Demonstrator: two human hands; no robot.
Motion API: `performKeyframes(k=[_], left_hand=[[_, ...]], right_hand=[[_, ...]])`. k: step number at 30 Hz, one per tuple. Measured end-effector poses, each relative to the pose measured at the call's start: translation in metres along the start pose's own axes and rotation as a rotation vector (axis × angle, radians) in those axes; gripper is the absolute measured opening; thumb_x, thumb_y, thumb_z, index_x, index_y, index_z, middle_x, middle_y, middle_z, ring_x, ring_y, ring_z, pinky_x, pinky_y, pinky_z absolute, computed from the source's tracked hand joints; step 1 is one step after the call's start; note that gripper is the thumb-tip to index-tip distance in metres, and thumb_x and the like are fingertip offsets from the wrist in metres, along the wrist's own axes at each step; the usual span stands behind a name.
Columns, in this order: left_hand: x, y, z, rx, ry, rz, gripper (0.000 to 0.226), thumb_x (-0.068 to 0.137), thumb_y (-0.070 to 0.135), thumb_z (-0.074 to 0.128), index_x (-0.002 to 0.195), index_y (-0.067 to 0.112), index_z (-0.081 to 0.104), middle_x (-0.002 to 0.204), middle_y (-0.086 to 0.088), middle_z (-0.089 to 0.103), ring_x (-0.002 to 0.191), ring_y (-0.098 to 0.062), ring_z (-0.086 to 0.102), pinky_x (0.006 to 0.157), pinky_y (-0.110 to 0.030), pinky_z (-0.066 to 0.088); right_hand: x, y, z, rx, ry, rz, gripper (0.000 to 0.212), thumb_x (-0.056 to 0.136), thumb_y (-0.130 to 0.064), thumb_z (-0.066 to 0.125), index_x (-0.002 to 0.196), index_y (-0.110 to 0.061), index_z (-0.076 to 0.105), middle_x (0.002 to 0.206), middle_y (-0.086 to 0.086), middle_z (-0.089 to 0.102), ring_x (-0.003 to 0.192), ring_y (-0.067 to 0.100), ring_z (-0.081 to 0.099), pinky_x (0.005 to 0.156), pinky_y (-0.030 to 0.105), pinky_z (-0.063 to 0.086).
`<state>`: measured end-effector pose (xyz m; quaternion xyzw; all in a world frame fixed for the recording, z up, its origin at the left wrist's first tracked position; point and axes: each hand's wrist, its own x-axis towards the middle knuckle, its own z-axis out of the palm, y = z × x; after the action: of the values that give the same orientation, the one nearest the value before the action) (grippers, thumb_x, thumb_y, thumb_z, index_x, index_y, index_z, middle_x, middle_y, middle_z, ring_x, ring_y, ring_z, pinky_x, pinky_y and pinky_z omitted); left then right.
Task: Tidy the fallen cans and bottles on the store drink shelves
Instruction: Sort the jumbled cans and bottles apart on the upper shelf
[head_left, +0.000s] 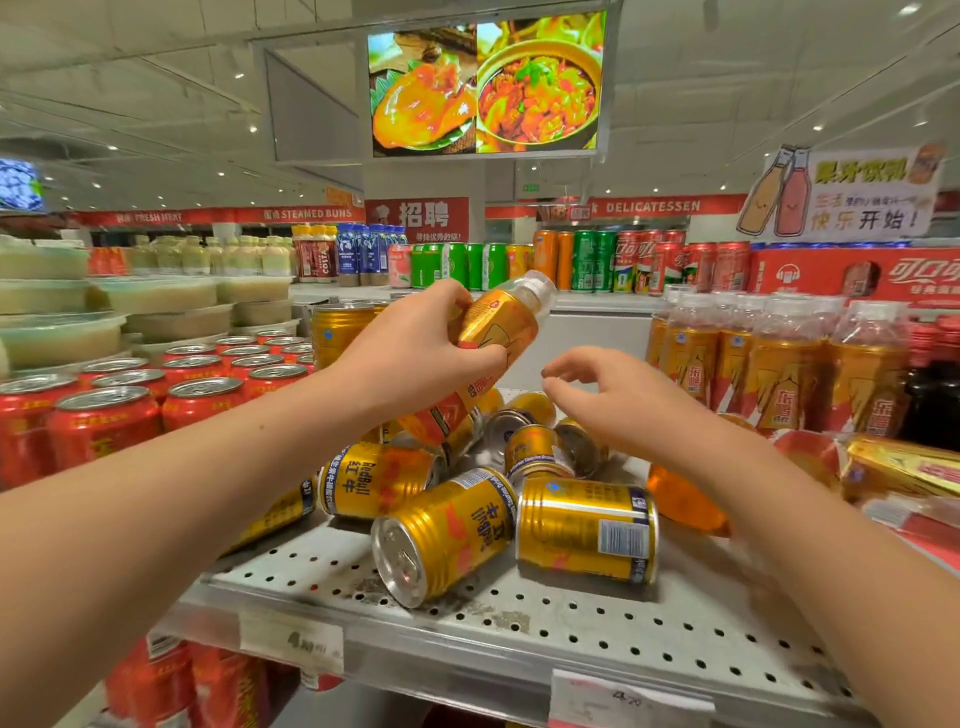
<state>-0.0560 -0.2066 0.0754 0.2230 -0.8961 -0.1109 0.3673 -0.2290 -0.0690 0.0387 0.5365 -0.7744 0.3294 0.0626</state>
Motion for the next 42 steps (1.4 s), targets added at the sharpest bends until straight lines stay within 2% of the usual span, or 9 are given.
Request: performKeyframes(k=[4,8,17,21,26,30,36,38,42], left_hand=[[-0.002,0.03,0.007,-0.083,0.01,0.044,0.06,0.083,0.056,0.07,0.135,0.032,0.053,0.09,0.019,0.059,0.073,0.001,0.062,0.05,-0.014,0.046],[-0.006,0.069,0.019,-0.158,-0.06,0.061,0.059,0.083,0.057,0.069,0.134,0.033,0.054,0.102,0.01,0.067,0.076,-0.003,0.067,0.052,-0.019,0.052],[-0.031,0.14,0.051,-0.295,-0.318,-0.048,0.048,0.079,0.062,0.07,0.117,0.039,0.051,0.093,0.006,0.069,0.065,-0.013,0.073,0.051,-0.03,0.06],[-0.043,0.155,0.063,-0.383,-0.466,-0.122,0.057,0.076,0.057,0.077,0.121,0.034,0.051,0.089,0.003,0.07,0.059,-0.011,0.074,0.045,-0.025,0.057],[-0.061,0.151,0.07,-0.327,-0.533,-0.182,0.069,0.074,0.064,0.075,0.126,0.033,0.044,0.097,0.004,0.063,0.084,-0.018,0.07,0.058,-0.033,0.063],[-0.078,0.148,0.067,-0.33,-0.484,-0.246,0.07,0.069,0.069,0.075,0.118,0.029,0.044,0.093,0.003,0.064,0.077,-0.016,0.069,0.045,-0.026,0.057],[-0.1,0.157,0.065,-0.371,-0.49,-0.296,0.068,0.066,0.069,0.078,0.109,0.026,0.045,0.092,0.002,0.067,0.063,-0.011,0.073,0.051,-0.03,0.061],[-0.106,0.161,0.065,-0.353,-0.475,-0.331,0.069,0.069,0.065,0.078,0.114,0.025,0.046,0.096,-0.001,0.067,0.065,-0.014,0.074,0.051,-0.031,0.061],[-0.115,0.166,0.066,-0.355,-0.428,-0.487,0.083,0.073,0.063,0.079,0.131,0.017,0.04,0.103,-0.008,0.069,0.071,-0.024,0.077,0.056,-0.038,0.064]], right_hand=[[-0.03,0.015,-0.027,-0.07,0.096,0.039,0.031,0.097,-0.044,0.051,0.123,-0.033,0.063,0.119,-0.009,0.064,0.103,0.012,0.06,0.087,0.038,0.052],[-0.065,0.031,-0.051,-0.134,0.194,0.111,0.03,0.095,-0.041,0.052,0.121,-0.03,0.065,0.116,-0.005,0.067,0.103,0.014,0.061,0.086,0.038,0.052],[-0.145,0.041,-0.092,-0.227,0.295,0.186,0.029,0.096,-0.04,0.052,0.117,-0.028,0.066,0.112,-0.006,0.068,0.101,0.015,0.062,0.085,0.04,0.054],[-0.17,0.043,-0.098,-0.228,0.326,0.217,0.032,0.095,-0.039,0.05,0.121,-0.029,0.065,0.116,-0.008,0.066,0.105,0.011,0.06,0.085,0.034,0.052],[-0.192,0.041,-0.091,-0.199,0.322,0.225,0.028,0.096,-0.039,0.051,0.118,-0.032,0.065,0.115,-0.011,0.064,0.096,0.004,0.059,0.071,0.019,0.046],[-0.205,0.023,-0.077,-0.128,0.324,0.121,0.027,0.098,-0.037,0.052,0.121,-0.03,0.064,0.117,-0.012,0.062,0.103,0.003,0.058,0.083,0.022,0.052],[-0.24,0.01,-0.048,-0.008,0.319,0.034,0.042,0.101,-0.06,0.036,0.138,-0.043,0.044,0.121,-0.033,0.044,0.113,-0.018,0.043,0.085,0.003,0.037],[-0.25,0.014,-0.044,0.058,0.285,0.036,0.056,0.095,-0.074,0.029,0.145,-0.049,0.033,0.131,-0.036,0.034,0.123,-0.019,0.031,0.091,0.006,0.03],[-0.265,0.019,-0.038,0.091,0.186,-0.006,0.075,0.081,-0.087,0.04,0.146,-0.056,0.02,0.137,-0.037,0.029,0.125,-0.012,0.036,0.095,0.017,0.04]])
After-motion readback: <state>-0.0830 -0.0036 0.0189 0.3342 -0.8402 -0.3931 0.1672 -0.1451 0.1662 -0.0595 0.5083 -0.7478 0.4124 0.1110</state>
